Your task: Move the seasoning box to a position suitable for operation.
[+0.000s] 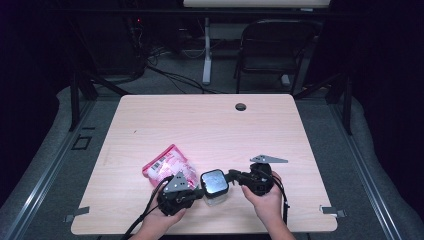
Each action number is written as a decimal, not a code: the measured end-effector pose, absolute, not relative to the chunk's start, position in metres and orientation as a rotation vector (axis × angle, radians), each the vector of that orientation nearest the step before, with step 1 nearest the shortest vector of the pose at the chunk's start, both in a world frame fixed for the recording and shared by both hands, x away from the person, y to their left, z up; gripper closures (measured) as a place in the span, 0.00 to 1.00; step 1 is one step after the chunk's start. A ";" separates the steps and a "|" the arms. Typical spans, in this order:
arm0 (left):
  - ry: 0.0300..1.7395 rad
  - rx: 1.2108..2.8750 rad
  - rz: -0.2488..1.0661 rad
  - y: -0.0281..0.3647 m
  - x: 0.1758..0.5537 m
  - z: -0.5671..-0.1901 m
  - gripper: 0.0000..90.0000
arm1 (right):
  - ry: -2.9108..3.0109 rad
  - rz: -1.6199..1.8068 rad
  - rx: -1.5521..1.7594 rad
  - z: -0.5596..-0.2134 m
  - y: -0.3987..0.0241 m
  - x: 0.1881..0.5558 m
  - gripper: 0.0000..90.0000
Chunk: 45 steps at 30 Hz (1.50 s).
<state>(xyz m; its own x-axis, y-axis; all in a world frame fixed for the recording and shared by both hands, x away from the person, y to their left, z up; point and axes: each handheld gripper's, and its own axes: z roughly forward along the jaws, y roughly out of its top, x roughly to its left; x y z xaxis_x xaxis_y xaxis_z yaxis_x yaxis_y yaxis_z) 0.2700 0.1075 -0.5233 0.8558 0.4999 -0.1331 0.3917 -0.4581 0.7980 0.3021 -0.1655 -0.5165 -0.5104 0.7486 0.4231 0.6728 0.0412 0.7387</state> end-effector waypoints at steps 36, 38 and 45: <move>0.641 2.080 0.158 0.099 0.276 -0.517 1.00 | 2.207 1.452 1.595 -0.530 -0.169 0.306 1.00; 0.642 2.078 0.152 0.099 0.277 -0.517 1.00 | 2.213 1.450 1.594 -0.530 -0.168 0.306 1.00; 0.631 2.051 0.157 0.093 0.279 -0.510 1.00 | 2.222 1.428 1.570 -0.532 -0.166 0.304 1.00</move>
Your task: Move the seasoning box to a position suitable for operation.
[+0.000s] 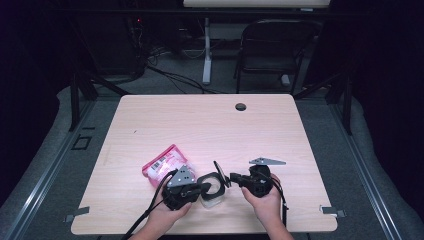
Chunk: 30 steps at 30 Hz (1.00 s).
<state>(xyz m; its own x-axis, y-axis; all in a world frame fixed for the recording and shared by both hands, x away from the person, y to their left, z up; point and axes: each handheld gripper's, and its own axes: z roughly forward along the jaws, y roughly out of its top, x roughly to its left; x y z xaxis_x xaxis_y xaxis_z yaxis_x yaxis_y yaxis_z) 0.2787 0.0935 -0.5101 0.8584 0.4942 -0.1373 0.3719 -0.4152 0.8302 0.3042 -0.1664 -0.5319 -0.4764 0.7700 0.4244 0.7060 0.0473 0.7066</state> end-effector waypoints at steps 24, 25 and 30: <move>0.695 2.055 0.184 0.117 0.282 -0.520 0.96 | 2.271 1.430 1.346 -0.515 -0.174 0.258 0.66; 0.694 2.057 0.186 0.118 0.282 -0.520 0.96 | 2.267 1.428 1.329 -0.516 -0.169 0.257 0.65; 0.696 2.051 0.189 0.118 0.281 -0.520 0.96 | 2.297 1.427 1.294 -0.516 -0.162 0.256 0.64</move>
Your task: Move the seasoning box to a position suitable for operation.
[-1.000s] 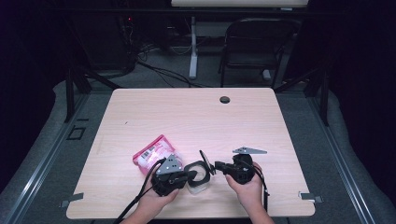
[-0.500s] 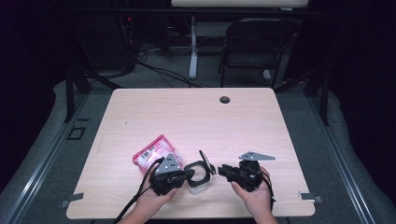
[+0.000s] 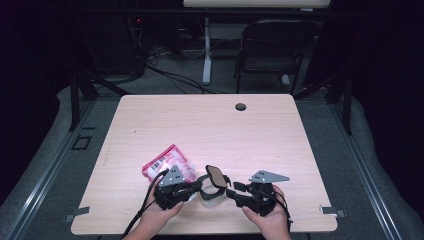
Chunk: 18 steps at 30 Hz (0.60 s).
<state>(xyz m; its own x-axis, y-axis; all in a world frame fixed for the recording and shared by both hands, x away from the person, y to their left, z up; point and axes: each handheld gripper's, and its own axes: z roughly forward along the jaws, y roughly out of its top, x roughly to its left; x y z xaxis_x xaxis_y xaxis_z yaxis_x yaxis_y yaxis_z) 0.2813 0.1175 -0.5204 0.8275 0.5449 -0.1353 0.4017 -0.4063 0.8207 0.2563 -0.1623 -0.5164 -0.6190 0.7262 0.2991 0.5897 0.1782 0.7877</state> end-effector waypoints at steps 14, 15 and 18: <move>0.686 2.056 0.188 0.112 0.281 -0.518 0.97 | 2.299 1.345 1.155 -0.516 -0.146 0.249 0.62; 0.682 2.060 0.187 0.111 0.281 -0.517 0.97 | 2.293 1.347 1.148 -0.516 -0.146 0.249 0.61; 0.680 2.057 0.193 0.108 0.281 -0.513 0.97 | 2.294 1.320 1.079 -0.515 -0.143 0.247 0.53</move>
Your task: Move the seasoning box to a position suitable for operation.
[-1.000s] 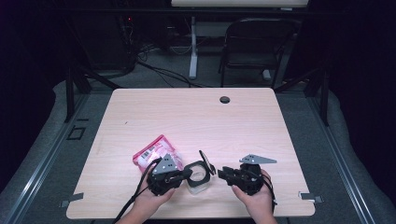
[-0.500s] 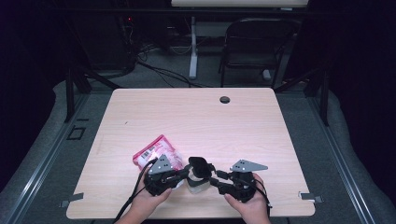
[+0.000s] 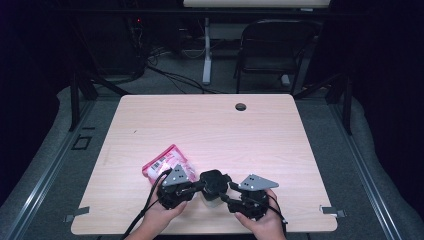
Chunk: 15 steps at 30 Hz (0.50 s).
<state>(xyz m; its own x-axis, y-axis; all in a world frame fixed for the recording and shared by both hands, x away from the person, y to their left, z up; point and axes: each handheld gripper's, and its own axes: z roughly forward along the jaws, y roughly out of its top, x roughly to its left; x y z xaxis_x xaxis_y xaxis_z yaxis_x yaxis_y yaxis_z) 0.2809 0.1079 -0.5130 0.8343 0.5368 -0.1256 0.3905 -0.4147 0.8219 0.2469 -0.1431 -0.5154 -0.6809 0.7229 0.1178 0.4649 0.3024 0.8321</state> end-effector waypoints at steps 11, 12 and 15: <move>0.672 2.038 0.182 0.106 0.283 -0.508 0.97 | 2.279 1.267 1.063 -0.516 -0.135 0.249 0.53; 0.672 2.044 0.181 0.106 0.283 -0.509 0.97 | 2.275 1.263 1.061 -0.516 -0.135 0.249 0.54; 0.672 2.063 0.188 0.105 0.283 -0.512 0.97 | 2.257 1.265 1.049 -0.515 -0.135 0.248 0.57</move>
